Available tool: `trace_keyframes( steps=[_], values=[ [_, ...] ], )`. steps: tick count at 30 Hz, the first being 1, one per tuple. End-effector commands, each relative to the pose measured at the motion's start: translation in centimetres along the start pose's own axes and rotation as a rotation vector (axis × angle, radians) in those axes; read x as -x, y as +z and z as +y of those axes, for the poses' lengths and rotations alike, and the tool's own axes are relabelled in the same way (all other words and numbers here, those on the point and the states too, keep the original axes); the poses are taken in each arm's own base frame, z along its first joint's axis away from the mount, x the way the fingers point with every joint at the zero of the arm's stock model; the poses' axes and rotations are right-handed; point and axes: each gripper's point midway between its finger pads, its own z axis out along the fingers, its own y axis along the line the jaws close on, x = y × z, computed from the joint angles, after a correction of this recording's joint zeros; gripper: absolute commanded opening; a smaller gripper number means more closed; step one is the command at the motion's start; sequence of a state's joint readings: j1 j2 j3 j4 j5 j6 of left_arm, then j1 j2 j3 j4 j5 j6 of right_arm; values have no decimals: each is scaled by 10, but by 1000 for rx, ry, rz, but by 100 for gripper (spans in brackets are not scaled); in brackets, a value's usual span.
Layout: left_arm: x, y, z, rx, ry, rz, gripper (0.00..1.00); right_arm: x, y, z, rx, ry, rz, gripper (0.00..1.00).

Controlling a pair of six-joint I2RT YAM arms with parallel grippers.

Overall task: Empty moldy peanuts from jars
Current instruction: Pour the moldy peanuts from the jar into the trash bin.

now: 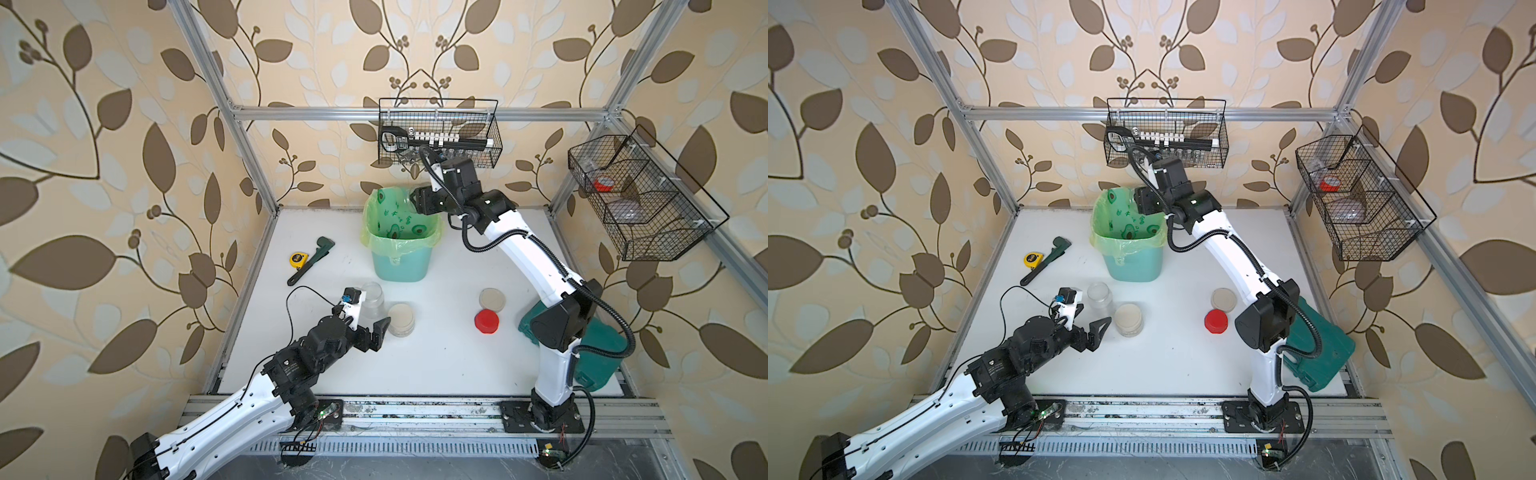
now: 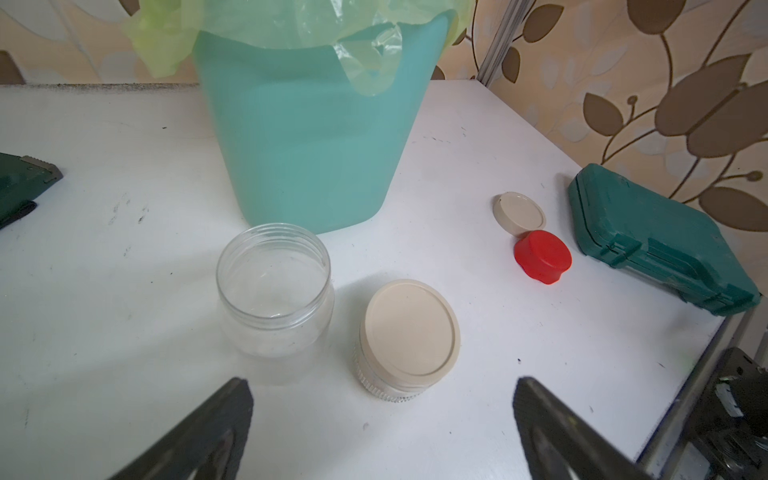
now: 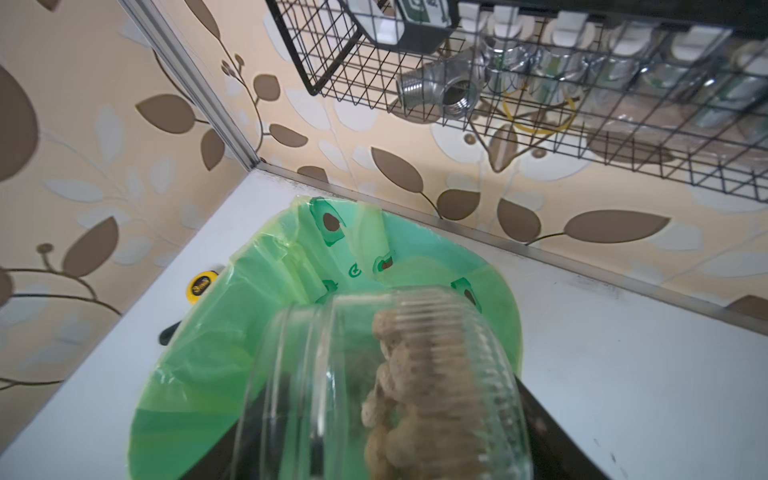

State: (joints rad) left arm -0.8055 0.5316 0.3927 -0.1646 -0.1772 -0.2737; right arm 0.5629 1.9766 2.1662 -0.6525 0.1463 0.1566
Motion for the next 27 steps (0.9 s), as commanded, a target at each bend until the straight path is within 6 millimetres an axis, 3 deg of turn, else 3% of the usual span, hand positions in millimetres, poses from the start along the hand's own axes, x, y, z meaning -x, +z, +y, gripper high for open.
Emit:
trace_keyframes(
  steps=[1, 9, 11, 12, 14, 27],
  values=[
    [24, -9, -3, -1, -30, -79, 99, 18, -7, -4, -165, -162, -69, 0],
    [22, -7, -2, 0, -31, -70, 99, 17, -6, 10, -267, -295, -97, 0],
    [22, -8, -3, -1, -31, -73, 99, 15, -3, 5, -319, -348, -96, 0],
    [23, -8, -2, 0, -32, -75, 99, 12, -3, 16, -318, -382, -97, 0],
    [23, -8, -2, -1, -33, -76, 99, 10, -1, 16, -356, -420, -93, 0],
    [22, -7, -2, 2, -33, -70, 99, 10, -8, 20, -386, -472, -117, 0]
  ],
)
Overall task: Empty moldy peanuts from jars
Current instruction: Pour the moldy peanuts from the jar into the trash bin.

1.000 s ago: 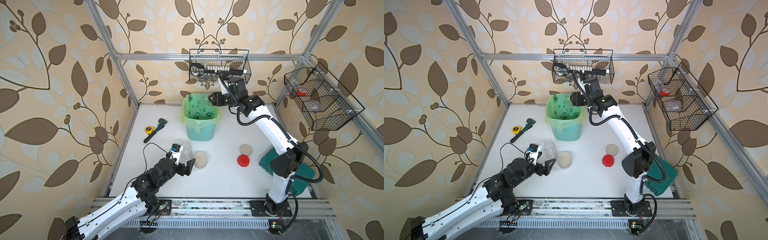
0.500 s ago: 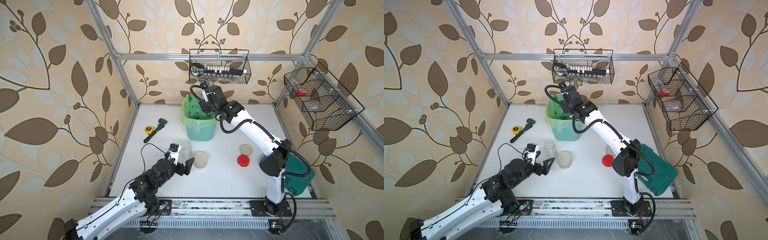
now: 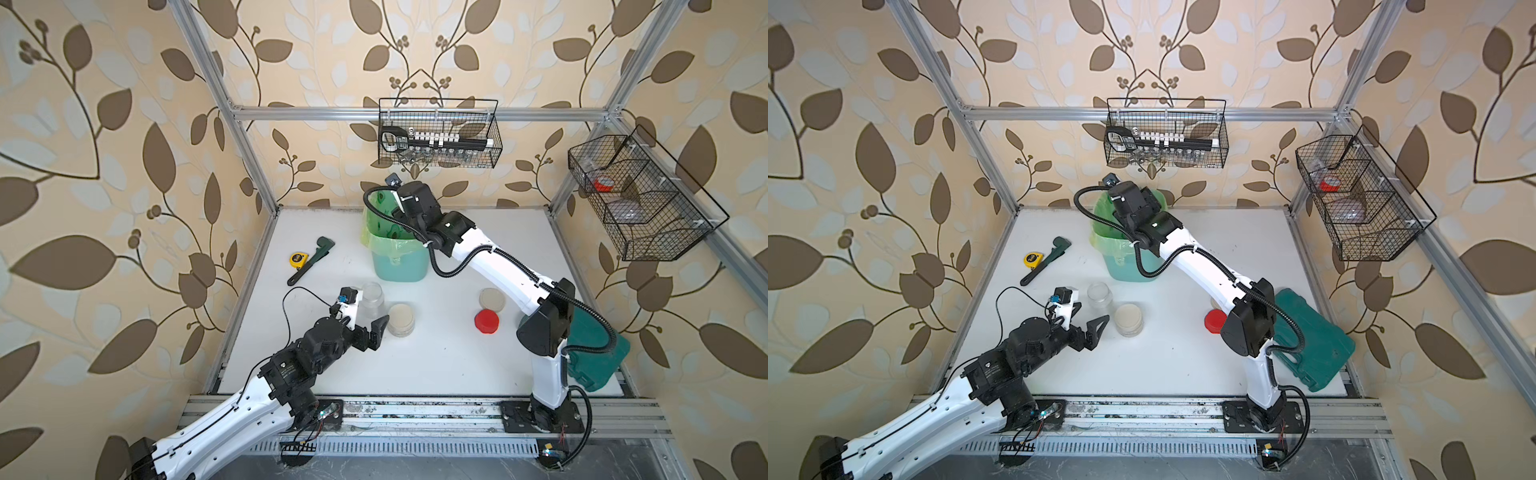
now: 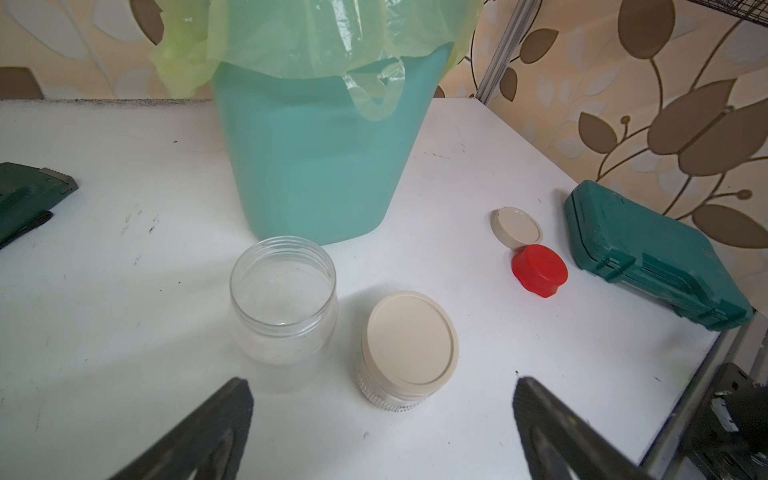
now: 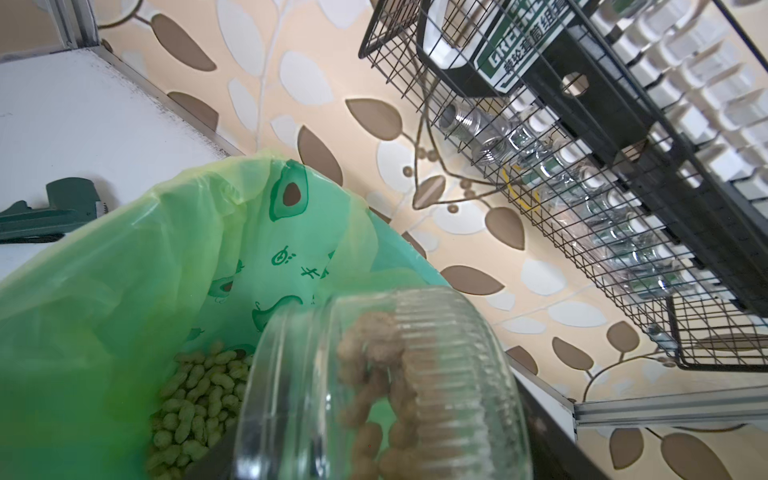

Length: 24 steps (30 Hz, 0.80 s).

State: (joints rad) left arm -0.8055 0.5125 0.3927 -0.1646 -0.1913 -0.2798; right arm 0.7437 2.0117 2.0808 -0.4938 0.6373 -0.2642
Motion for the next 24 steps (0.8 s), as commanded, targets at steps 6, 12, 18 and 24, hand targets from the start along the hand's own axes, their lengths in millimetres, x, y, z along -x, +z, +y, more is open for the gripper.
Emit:
trace_keyframes(
  steps=[6, 12, 18, 24],
  values=[
    [17, -3, -4, -3, -22, -45, 99, 14, -11, -18, -76, -20, -54, 0],
    [18, -3, -4, -4, -23, -46, 99, 15, -16, -9, -110, -104, -49, 0],
    [17, -3, -4, -3, -23, -44, 99, 15, -15, -2, -134, -147, -63, 0],
    [18, -5, -4, -5, -24, -52, 99, 15, -16, -4, -224, -224, -44, 0]
  ],
)
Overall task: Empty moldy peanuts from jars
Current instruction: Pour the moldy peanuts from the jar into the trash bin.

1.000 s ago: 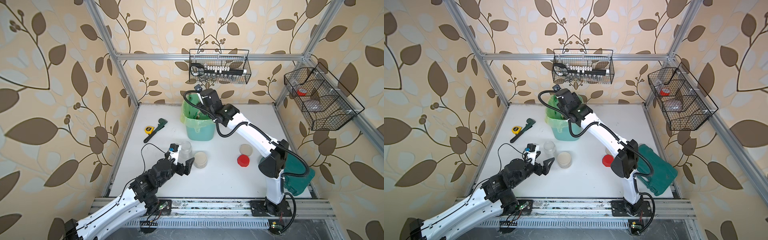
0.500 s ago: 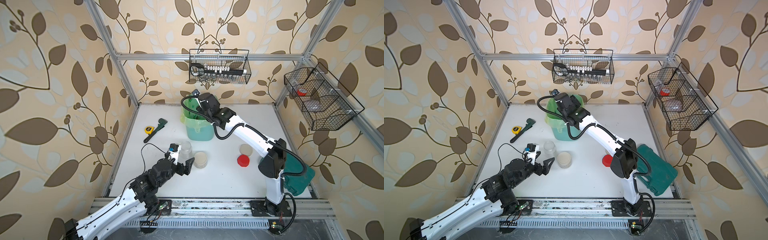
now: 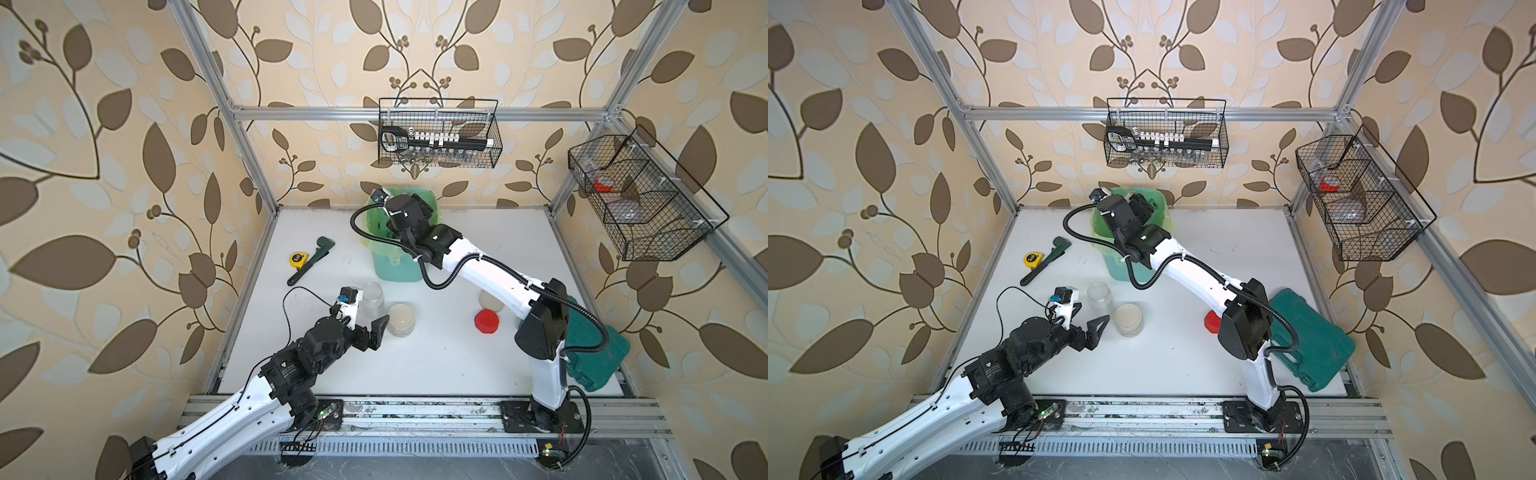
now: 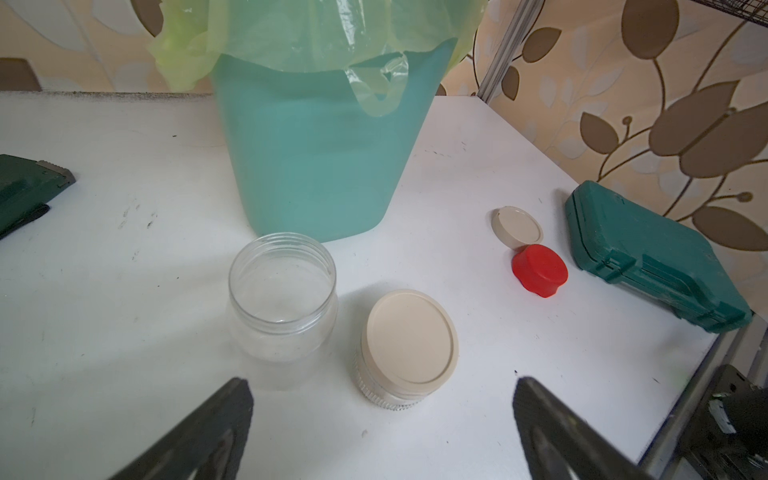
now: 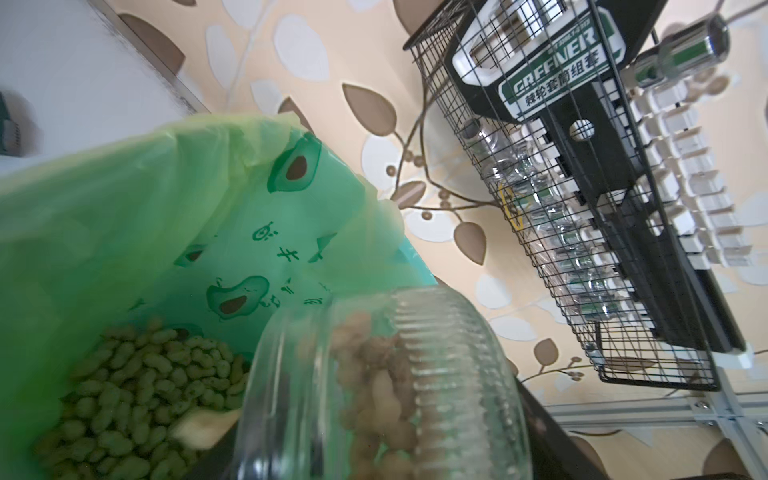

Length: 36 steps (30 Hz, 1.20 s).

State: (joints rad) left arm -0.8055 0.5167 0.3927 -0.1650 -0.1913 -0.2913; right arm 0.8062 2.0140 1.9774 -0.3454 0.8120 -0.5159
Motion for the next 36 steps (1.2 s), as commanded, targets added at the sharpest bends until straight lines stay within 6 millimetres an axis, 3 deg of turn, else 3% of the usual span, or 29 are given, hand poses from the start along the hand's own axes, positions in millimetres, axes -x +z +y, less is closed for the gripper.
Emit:
trace_keyframes(
  steps=[1, 3, 8, 13, 18, 26, 36],
  values=[
    [19, -6, -4, -8, -13, -57, 99, 18, -14, -26, -92, 36, -47, 0],
    [19, -6, -4, -8, -13, -55, 99, 21, -20, -29, -79, 64, -73, 0],
    [18, -5, -4, -7, -12, -50, 99, 11, -9, -27, -74, 71, -49, 0],
    [19, -5, -4, -7, -14, -55, 99, 18, -23, -38, -67, 110, -86, 0],
    [18, -5, -5, -10, -14, -51, 99, 20, -32, -38, -151, -10, -93, 0],
    [18, -5, -5, -13, -15, -47, 99, 11, -12, -21, -215, -142, -28, 0],
    [18, -5, -5, -12, -15, -44, 99, 10, -26, -47, -33, 153, -84, 0]
  ],
)
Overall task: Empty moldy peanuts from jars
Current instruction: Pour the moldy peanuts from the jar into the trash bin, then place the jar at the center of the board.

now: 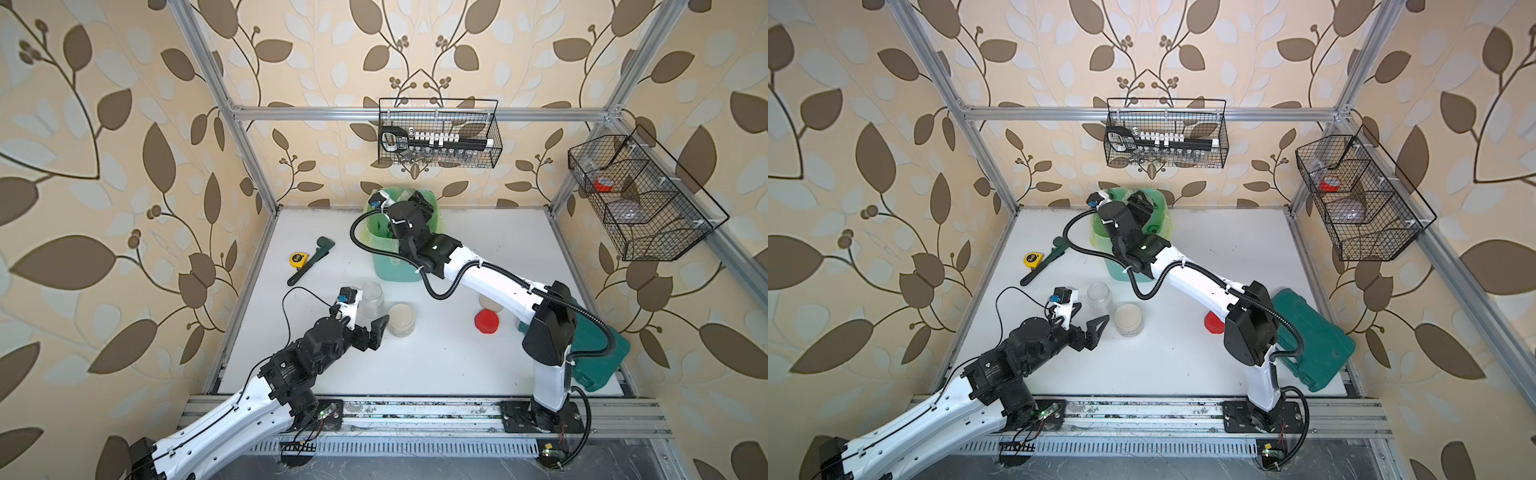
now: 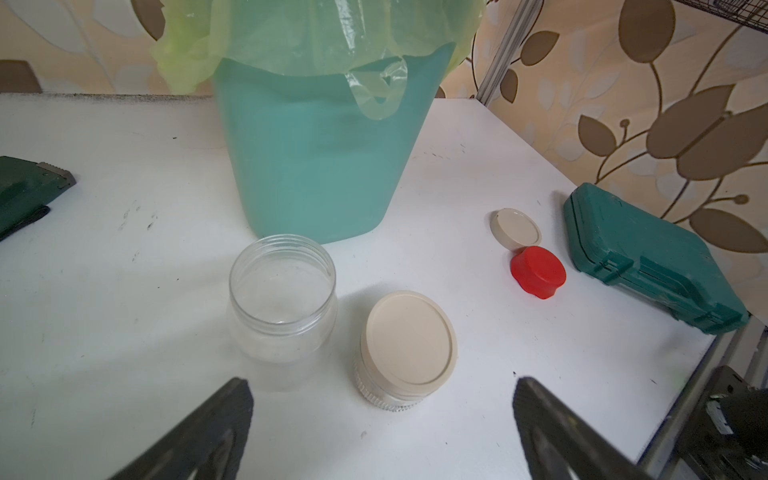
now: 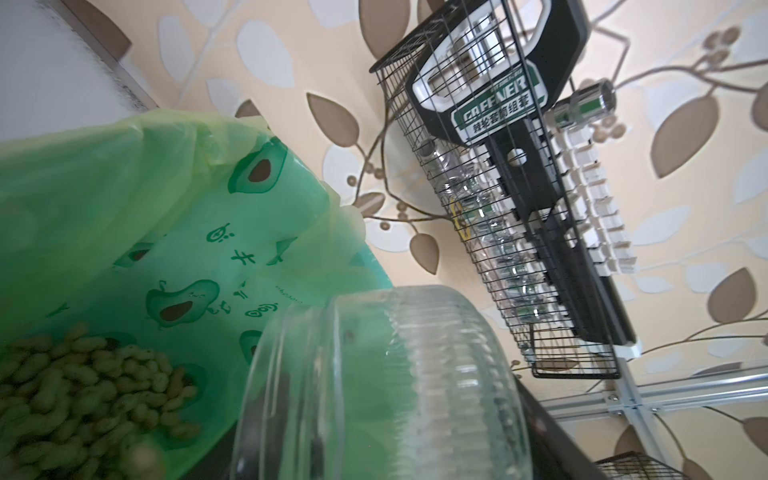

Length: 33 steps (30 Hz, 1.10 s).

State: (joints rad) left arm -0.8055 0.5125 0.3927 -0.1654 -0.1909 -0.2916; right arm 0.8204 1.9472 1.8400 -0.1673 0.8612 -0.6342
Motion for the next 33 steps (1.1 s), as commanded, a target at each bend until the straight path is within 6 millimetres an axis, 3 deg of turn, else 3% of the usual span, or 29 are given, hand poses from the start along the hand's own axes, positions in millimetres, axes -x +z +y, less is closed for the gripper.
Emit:
trace_keyframes(
  steps=[1, 14, 20, 24, 28, 33],
  values=[
    [17, -4, -5, -10, -13, -42, 99, 8, -14, -43, 67, 253, -38, 0],
    [17, -4, -5, -9, -13, -41, 99, -10, -22, -103, 599, 990, -132, 0],
    [17, -4, -5, -9, -11, -41, 99, -22, -22, -119, 974, 1283, -151, 0],
    [17, -3, -5, -8, -13, -39, 99, -23, -27, -123, 1133, 1362, -169, 0],
    [17, -3, -5, -10, -9, -38, 99, -28, -34, -126, 1138, 1373, -161, 0],
    [17, -4, -7, -19, -6, -34, 99, -32, -59, -137, 1167, 1385, -184, 0]
  ],
)
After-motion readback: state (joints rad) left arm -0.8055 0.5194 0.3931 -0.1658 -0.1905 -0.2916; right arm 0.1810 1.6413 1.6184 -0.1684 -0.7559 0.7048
